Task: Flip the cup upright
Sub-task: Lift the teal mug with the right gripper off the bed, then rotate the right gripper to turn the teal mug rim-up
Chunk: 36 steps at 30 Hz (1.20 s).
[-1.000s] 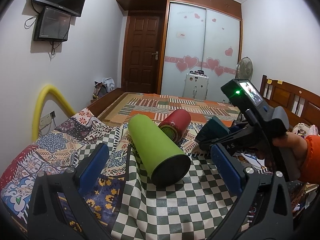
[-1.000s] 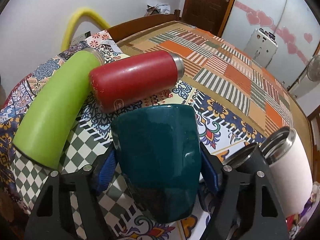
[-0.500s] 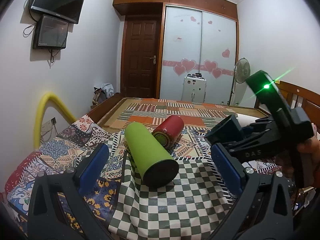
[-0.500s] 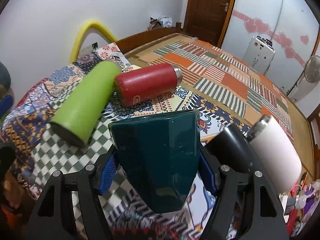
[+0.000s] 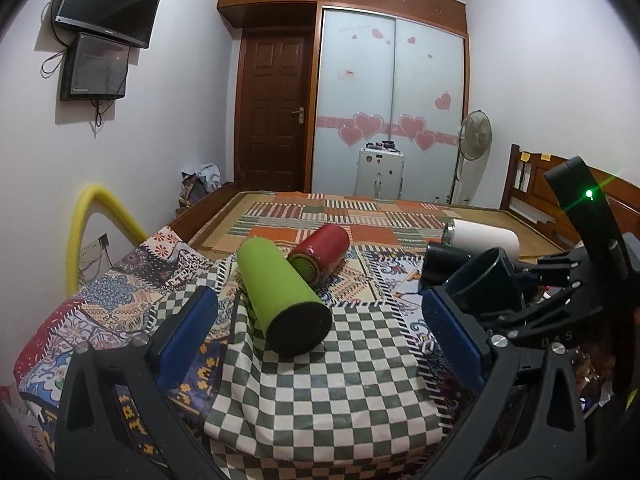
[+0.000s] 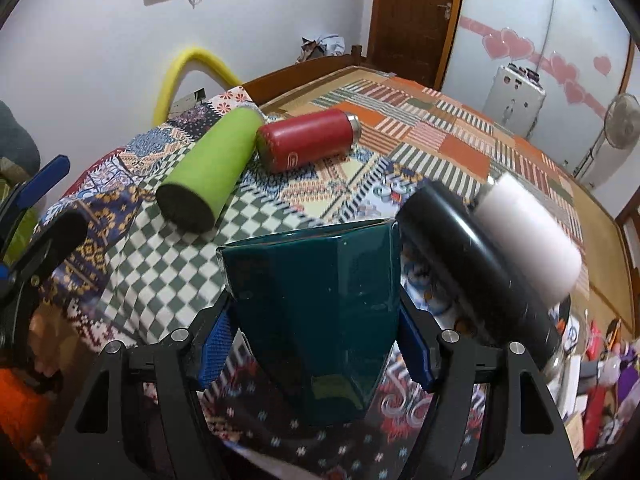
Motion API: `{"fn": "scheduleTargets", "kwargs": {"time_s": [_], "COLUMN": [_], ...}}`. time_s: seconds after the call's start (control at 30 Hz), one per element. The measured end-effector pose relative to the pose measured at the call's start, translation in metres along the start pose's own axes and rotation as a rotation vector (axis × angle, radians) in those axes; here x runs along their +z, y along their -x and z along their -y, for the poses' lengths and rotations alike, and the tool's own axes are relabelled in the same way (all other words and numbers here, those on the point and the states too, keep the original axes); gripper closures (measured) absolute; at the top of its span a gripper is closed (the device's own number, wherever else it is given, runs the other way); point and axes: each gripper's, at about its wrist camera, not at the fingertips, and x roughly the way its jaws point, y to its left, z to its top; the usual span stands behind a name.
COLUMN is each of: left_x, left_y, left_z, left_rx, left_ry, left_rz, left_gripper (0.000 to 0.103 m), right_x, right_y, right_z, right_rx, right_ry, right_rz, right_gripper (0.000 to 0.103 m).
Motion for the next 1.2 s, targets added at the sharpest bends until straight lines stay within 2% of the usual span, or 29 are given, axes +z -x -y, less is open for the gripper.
{"fn": "scheduleTargets", "kwargs": {"time_s": [0.23,0.73,1.0,1.07,1.2], "left_x": [-0.012,-0.024,-0.02,-0.017,-0.012], "left_y": [-0.007,-0.018,-0.019,-0.019,-0.018], "left_z": [0.009,0.006,0.012,0.015,0.027], "left_rx": [-0.014,-0.012,-0.011,-0.013,-0.014], "left_ry": [-0.008,0.008,0.001,0.004,-0.003], "left_rz": [-0.058,-0.112,-0.121,-0.125,-0.141], "left_gripper": [0.0,0.0,0.0,0.0,0.0], "right_x": [-0.021,-0.017,-0.019,-0.02,-0.028], "right_y": [-0.018,-0.042,-0.033,-0.025,0.0], "right_z": [0.001,-0.005,-0.005,-0.003,0.004], "right_rx": [0.034,0.044,0.055,0.058,0.053], "right_ry": [-0.055,-0.051,-0.052,-0.052,-0.054], "right_rz": [-0.029,-0.042,-0.033,-0.012,0.046], "right_gripper": [0.034,0.034,0.033,0.029,0.029]}}
